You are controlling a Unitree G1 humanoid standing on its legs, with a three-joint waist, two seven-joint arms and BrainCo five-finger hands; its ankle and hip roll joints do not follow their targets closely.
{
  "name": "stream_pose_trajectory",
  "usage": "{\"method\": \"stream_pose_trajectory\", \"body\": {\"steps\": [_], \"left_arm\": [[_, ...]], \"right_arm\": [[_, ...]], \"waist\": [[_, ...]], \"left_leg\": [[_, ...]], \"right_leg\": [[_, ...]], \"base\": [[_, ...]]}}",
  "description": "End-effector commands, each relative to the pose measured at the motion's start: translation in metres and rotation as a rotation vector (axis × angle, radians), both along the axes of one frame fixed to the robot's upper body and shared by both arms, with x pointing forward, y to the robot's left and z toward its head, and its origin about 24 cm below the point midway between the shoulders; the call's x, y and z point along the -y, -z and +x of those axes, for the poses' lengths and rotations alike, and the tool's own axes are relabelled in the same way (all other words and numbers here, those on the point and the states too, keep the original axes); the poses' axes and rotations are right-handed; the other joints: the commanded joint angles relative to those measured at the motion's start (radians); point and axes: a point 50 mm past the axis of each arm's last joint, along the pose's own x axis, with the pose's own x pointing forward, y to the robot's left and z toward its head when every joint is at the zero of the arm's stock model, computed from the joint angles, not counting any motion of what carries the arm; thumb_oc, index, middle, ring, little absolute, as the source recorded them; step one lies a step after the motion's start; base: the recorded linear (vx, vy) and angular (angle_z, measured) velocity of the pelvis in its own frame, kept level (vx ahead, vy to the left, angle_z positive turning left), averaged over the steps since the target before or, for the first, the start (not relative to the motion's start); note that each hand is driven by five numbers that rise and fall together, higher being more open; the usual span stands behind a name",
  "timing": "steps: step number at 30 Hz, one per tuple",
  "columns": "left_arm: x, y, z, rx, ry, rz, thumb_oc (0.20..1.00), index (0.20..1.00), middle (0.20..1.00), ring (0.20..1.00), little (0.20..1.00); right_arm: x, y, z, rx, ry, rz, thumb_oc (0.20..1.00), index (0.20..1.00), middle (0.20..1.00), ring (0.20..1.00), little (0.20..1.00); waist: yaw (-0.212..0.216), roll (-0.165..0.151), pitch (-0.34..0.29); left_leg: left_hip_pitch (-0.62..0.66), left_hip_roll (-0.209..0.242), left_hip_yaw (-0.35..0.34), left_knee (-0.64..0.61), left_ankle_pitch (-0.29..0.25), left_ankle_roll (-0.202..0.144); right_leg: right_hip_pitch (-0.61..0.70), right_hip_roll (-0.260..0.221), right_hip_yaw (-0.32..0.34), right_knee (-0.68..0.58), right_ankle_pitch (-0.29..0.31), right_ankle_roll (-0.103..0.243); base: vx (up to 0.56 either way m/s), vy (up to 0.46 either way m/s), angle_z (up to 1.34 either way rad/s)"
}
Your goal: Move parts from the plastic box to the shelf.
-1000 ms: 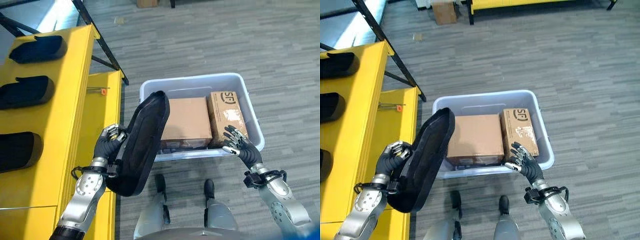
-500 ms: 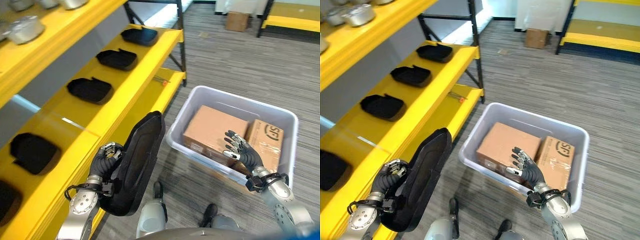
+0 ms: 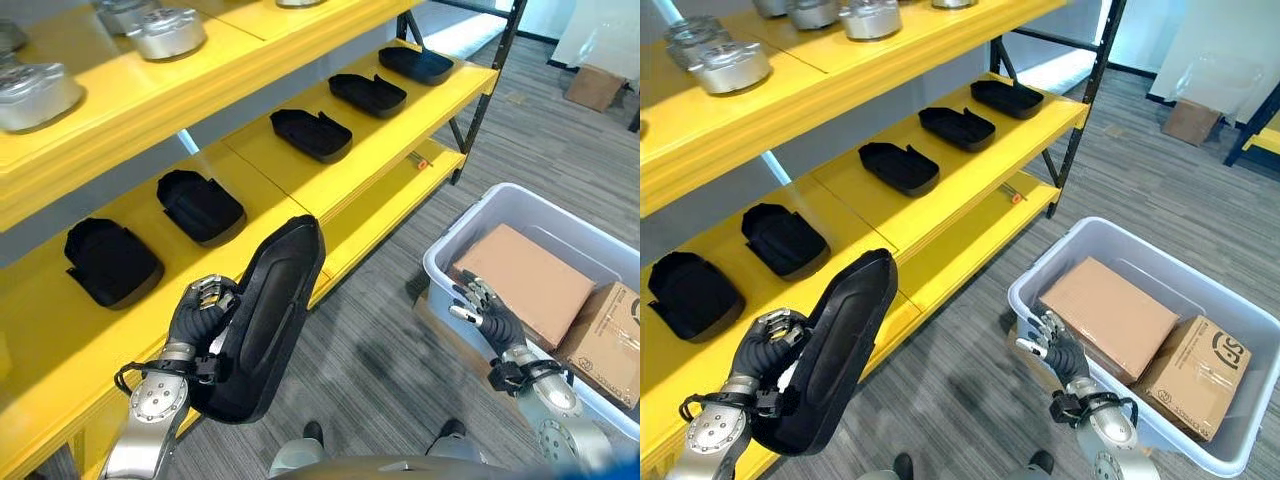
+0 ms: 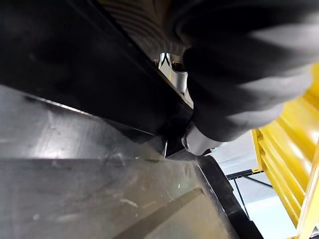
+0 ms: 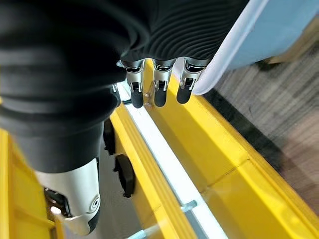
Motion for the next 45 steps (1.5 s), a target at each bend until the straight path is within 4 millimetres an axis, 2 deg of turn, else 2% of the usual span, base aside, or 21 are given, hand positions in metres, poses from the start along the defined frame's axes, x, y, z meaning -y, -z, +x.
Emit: {"method": "stream_pose_trajectory", "body": {"steps": [1, 7, 12, 13, 15, 18, 19, 21, 22, 23, 24, 25, 26, 28, 29, 33, 36, 39, 41, 43, 45], "left_arm": [[-0.006, -0.043, 0.008, 0.217, 0.007, 0.083, 0.2, 0.2, 0.2, 0.2, 0.2], [-0.011, -0.05, 0.006, 0.234, -0.007, 0.118, 0.2, 0.2, 0.2, 0.2, 0.2], [-0.013, -0.055, 0.007, 0.25, -0.01, 0.143, 0.2, 0.2, 0.2, 0.2, 0.2], [-0.013, -0.055, 0.009, 0.252, -0.005, 0.153, 0.2, 0.2, 0.2, 0.2, 0.2], [-0.013, -0.056, 0.009, 0.254, -0.005, 0.161, 0.2, 0.2, 0.2, 0.2, 0.2], [-0.014, -0.057, 0.012, 0.257, -0.005, 0.175, 0.2, 0.2, 0.2, 0.2, 0.2], [-0.013, -0.057, 0.013, 0.258, 0.002, 0.177, 0.2, 0.2, 0.2, 0.2, 0.2], [-0.011, -0.055, 0.017, 0.252, 0.011, 0.167, 0.2, 0.2, 0.2, 0.2, 0.2], [-0.008, -0.052, 0.02, 0.24, 0.024, 0.161, 0.2, 0.2, 0.2, 0.2, 0.2], [-0.008, -0.052, 0.02, 0.24, 0.024, 0.161, 0.2, 0.2, 0.2, 0.2, 0.2], [-0.006, -0.049, 0.019, 0.224, 0.031, 0.16, 0.2, 0.2, 0.2, 0.2, 0.2], [-0.006, -0.047, 0.019, 0.22, 0.029, 0.154, 0.2, 0.2, 0.2, 0.2, 0.2], [-0.007, -0.045, 0.017, 0.211, 0.015, 0.139, 0.2, 0.2, 0.2, 0.2, 0.2], [-0.004, -0.042, 0.016, 0.205, 0.02, 0.126, 0.2, 0.2, 0.2, 0.2, 0.2], [-0.003, -0.04, 0.014, 0.203, 0.016, 0.109, 0.2, 0.2, 0.2, 0.2, 0.2], [-0.001, -0.034, 0.01, 0.186, 0.014, 0.076, 0.2, 0.2, 0.2, 0.2, 0.2], [0.0, -0.033, 0.009, 0.184, 0.014, 0.064, 0.2, 0.2, 0.2, 0.2, 0.2], [0.003, -0.032, 0.011, 0.183, 0.022, 0.048, 0.2, 0.2, 0.2, 0.2, 0.2], [0.003, -0.034, 0.012, 0.191, 0.022, 0.043, 0.2, 0.2, 0.2, 0.2, 0.2], [0.003, -0.035, 0.012, 0.196, 0.021, 0.043, 0.2, 0.2, 0.2, 0.2, 0.2], [0.002, -0.035, 0.012, 0.198, 0.011, 0.047, 0.2, 0.2, 0.2, 0.2, 0.2]], "right_arm": [[-0.004, -0.02, 0.009, 0.102, -0.055, -0.005, 1.0, 1.0, 1.0, 1.0, 1.0], [-0.012, -0.028, 0.018, 0.142, -0.101, -0.02, 1.0, 1.0, 1.0, 1.0, 1.0], [-0.02, -0.033, 0.025, 0.172, -0.109, 0.001, 1.0, 1.0, 1.0, 1.0, 1.0], [-0.023, -0.034, 0.027, 0.179, -0.112, 0.013, 1.0, 1.0, 1.0, 1.0, 1.0], [-0.025, -0.032, 0.026, 0.172, -0.108, 0.021, 1.0, 1.0, 1.0, 1.0, 1.0], [-0.027, -0.028, 0.024, 0.161, -0.095, 0.04, 1.0, 1.0, 1.0, 1.0, 1.0], [-0.027, -0.027, 0.023, 0.16, -0.089, 0.049, 1.0, 1.0, 1.0, 1.0, 1.0], [-0.029, -0.026, 0.021, 0.156, -0.095, 0.065, 1.0, 1.0, 1.0, 1.0, 1.0], [-0.028, -0.024, 0.018, 0.141, -0.096, 0.07, 1.0, 1.0, 1.0, 1.0, 1.0], [-0.027, -0.024, 0.018, 0.142, -0.096, 0.07, 1.0, 1.0, 1.0, 1.0, 1.0], [-0.025, -0.022, 0.015, 0.127, -0.094, 0.07, 1.0, 1.0, 1.0, 1.0, 1.0], [-0.024, -0.021, 0.014, 0.124, -0.099, 0.067, 1.0, 1.0, 1.0, 1.0, 1.0], [-0.022, -0.019, 0.013, 0.111, -0.097, 0.065, 1.0, 1.0, 1.0, 1.0, 1.0], [-0.021, -0.014, 0.009, 0.088, -0.092, 0.063, 1.0, 1.0, 1.0, 1.0, 1.0], [-0.019, -0.015, 0.011, 0.089, -0.098, 0.051, 1.0, 1.0, 1.0, 1.0, 1.0], [-0.011, -0.016, 0.011, 0.089, -0.071, 0.027, 1.0, 1.0, 1.0, 1.0, 1.0], [-0.01, -0.018, 0.011, 0.095, -0.072, 0.028, 1.0, 1.0, 1.0, 1.0, 1.0], [-0.006, -0.021, 0.013, 0.108, -0.072, 0.005, 1.0, 1.0, 1.0, 1.0, 1.0], [-0.005, -0.025, 0.017, 0.124, -0.075, -0.013, 1.0, 1.0, 1.0, 1.0, 1.0], [-0.004, -0.026, 0.018, 0.126, -0.071, -0.014, 1.0, 1.0, 1.0, 1.0, 1.0], [-0.003, -0.026, 0.017, 0.125, -0.059, -0.005, 1.0, 1.0, 1.0, 1.0, 1.0]], "waist": [[-0.013, 0.012, 0.002], [0.019, -0.014, 0.011], [0.037, -0.028, 0.013], [0.036, -0.03, 0.014], [0.031, -0.028, 0.01], [0.011, -0.017, 0.007], [-0.009, -0.011, 0.01], [-0.046, 0.004, 0.018], [-0.074, 0.006, 0.03], [-0.074, 0.006, 0.028], [-0.081, -0.001, 0.025], [-0.081, -0.01, 0.02], [-0.078, -0.026, 0.005], [-0.078, -0.038, -0.001], [-0.071, -0.043, -0.009], [-0.059, -0.047, -0.025], [-0.06, -0.05, -0.018], [-0.06, -0.052, 0.009], [-0.065, -0.062, 0.028], [-0.063, -0.073, 0.026], [-0.073, -0.076, 0.018]], "left_leg": [[-0.033, 0.04, -0.026, 0.001, -0.002, 0.02], [-0.077, -0.002, -0.059, 0.056, -0.043, 0.042], [-0.111, -0.062, -0.084, 0.075, -0.063, 0.069], [-0.12, -0.092, -0.092, 0.085, -0.075, 0.085], [-0.114, -0.11, -0.101, 0.078, -0.079, 0.103], [-0.086, -0.134, -0.121, 0.03, -0.059, 0.13], [-0.084, -0.145, -0.136, 0.01, -0.033, 0.142], [-0.066, -0.147, -0.175, -0.007, -0.013, 0.148], [-0.054, -0.146, -0.207, -0.013, 0.0, 0.149], [-0.057, -0.146, -0.206, -0.014, 0.004, 0.149], [-0.055, -0.144, -0.22, -0.025, 0.013, 0.148], [-0.057, -0.148, -0.224, -0.026, 0.018, 0.148], [-0.063, -0.158, -0.224, -0.017, 0.015, 0.141], [-0.062, -0.169, -0.237, -0.005, 0.016, 0.131], [-0.069, -0.165, -0.234, -0.002, 0.021, 0.117], [-0.087, -0.163, -0.227, 0.028, 0.019, 0.107], [-0.101, -0.168, -0.227, 0.068, 0.011, 0.099], [-0.144, -0.187, -0.216, 0.17, -0.01, 0.081], [-0.153, -0.155, -0.187, 0.227, -0.041, 0.075], [-0.14, -0.106, -0.196, 0.233, -0.045, 0.076], [-0.115, -0.018, -0.2, 0.206, 0.001, 0.071]], "right_leg": [[0.058, 0.009, 0.011, 0.026, -0.069, 0.018], [0.075, -0.014, 0.007, -0.02, -0.011, 0.048], [0.089, -0.044, 0.003, -0.062, 0.071, 0.077], [0.085, -0.059, 0.02, -0.074, 0.104, 0.09], [0.075, -0.067, 0.049, -0.057, 0.111, 0.085], [0.026, -0.055, 0.174, 0.028, 0.098, 0.065], [-0.006, -0.033, 0.24, 0.051, 0.105, 0.038], [-0.079, 0.079, 0.414, 0.103, 0.043, 0.004], [-0.109, 0.201, 0.511, 0.153, -0.057, -0.018], [-0.113, 0.202, 0.512, 0.152, -0.053, -0.019], [-0.107, 0.269, 0.515, 0.14, -0.108, -0.042], [-0.102, 0.305, 0.509, 0.123, -0.121, -0.052], [-0.072, 0.353, 0.502, 0.048, -0.131, -0.072], [-0.04, 0.356, 0.53, 0.005, -0.127, -0.076], [-0.013, 0.371, 0.541, -0.061, -0.108, -0.079], [0.035, 0.369, 0.518, -0.145, -0.083, -0.087], [0.042, 0.367, 0.506, -0.148, -0.085, -0.094], [0.039, 0.353, 0.476, -0.136, -0.092, -0.106], [0.024, 0.336, 0.471, -0.116, -0.093, -0.112], [0.017, 0.32, 0.472, -0.106, -0.092, -0.11], [0.0, 0.306, 0.464, -0.091, -0.101, -0.11]], "base": [[0.05, 0.1, 0.15], [0.03, 0.105, 0.18], [0.01, 0.166, 0.16], [0.01, 0.272, 0.34], [0.02, 0.234, 0.26], [0.02, 0.203, 0.36], [0.0, 0.181, 0.52], [0.03, 0.129, 0.55], [0.04, 0.066, 0.55], [0.04, 0.012, 0.54], [0.0, -0.053, 0.72], [0.02, -0.132, 0.76], [0.0, -0.134, 0.62], [0.0, -0.143, 0.11], [-0.02, -0.161, 0.13], [-0.03, -0.121, 0.15], [-0.03, -0.059, 0.13], [-0.1, -0.023, 0.29], [-0.13, 0.022, 0.39], [-0.06, 0.056, 0.3], [-0.04, 0.087, 0.15]]}}
